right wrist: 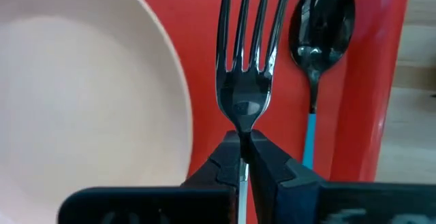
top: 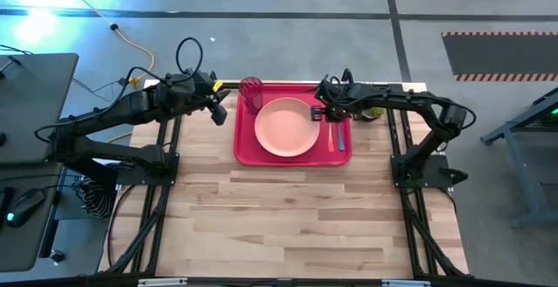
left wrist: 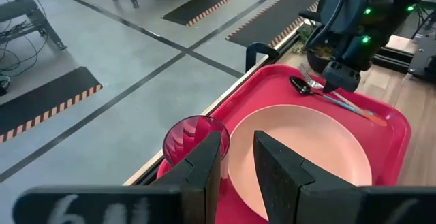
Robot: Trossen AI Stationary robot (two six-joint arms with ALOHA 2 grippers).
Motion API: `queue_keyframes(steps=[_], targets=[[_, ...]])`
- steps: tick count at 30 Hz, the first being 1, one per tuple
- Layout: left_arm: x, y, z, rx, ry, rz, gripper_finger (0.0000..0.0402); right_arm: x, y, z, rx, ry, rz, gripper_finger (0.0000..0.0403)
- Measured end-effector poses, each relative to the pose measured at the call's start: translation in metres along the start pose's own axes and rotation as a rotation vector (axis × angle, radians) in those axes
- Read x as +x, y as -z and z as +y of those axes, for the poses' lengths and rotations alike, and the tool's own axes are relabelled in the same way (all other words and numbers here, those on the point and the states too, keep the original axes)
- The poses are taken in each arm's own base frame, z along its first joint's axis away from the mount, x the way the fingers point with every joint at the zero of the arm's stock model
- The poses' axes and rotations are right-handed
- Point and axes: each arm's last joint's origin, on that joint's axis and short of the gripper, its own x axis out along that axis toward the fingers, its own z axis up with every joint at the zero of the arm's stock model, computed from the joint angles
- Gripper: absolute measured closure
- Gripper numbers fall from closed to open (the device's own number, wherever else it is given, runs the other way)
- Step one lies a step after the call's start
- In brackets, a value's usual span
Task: Pick and place plate/cup/fork/spoon on tray
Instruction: Put the orange fork to the right of the orange plate on the red tray
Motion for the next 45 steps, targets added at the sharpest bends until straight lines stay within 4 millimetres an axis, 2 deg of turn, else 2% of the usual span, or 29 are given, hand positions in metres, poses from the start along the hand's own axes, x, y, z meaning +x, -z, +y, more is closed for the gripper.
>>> queue_keyframes(steps=[8, 12, 18, 26, 33, 45], targets=[[0.002, 0.000, -0.001, 0.002, -0.001, 0.004, 0.0326, 0.023, 0.000, -0.014, 0.034, -0.062, 0.004, 0.0402], [0.002, 0.000, -0.001, 0.002, -0.001, 0.004, 0.0326, 0.027, -0.001, -0.017, 0.016, -0.076, -0.008, 0.0402], [0.006, 0.000, -0.002, 0.002, -0.014, 0.006, 0.0326, 0.028, -0.006, -0.017, -0.035, -0.116, -0.019, 0.0402], [0.018, 0.001, -0.007, 0.014, -0.020, 0.033, 0.0326, 0.028, -0.019, -0.026, -0.019, -0.123, -0.012, 0.0402], [0.029, 0.001, -0.012, 0.014, -0.021, 0.035, 0.0326, 0.023, -0.031, -0.027, -0.017, -0.144, -0.030, 0.0402], [0.033, 0.001, -0.011, -0.001, -0.064, 0.036, 0.0326, 0.045, -0.019, -0.022, 0.026, -0.107, 0.100, 0.0402]])
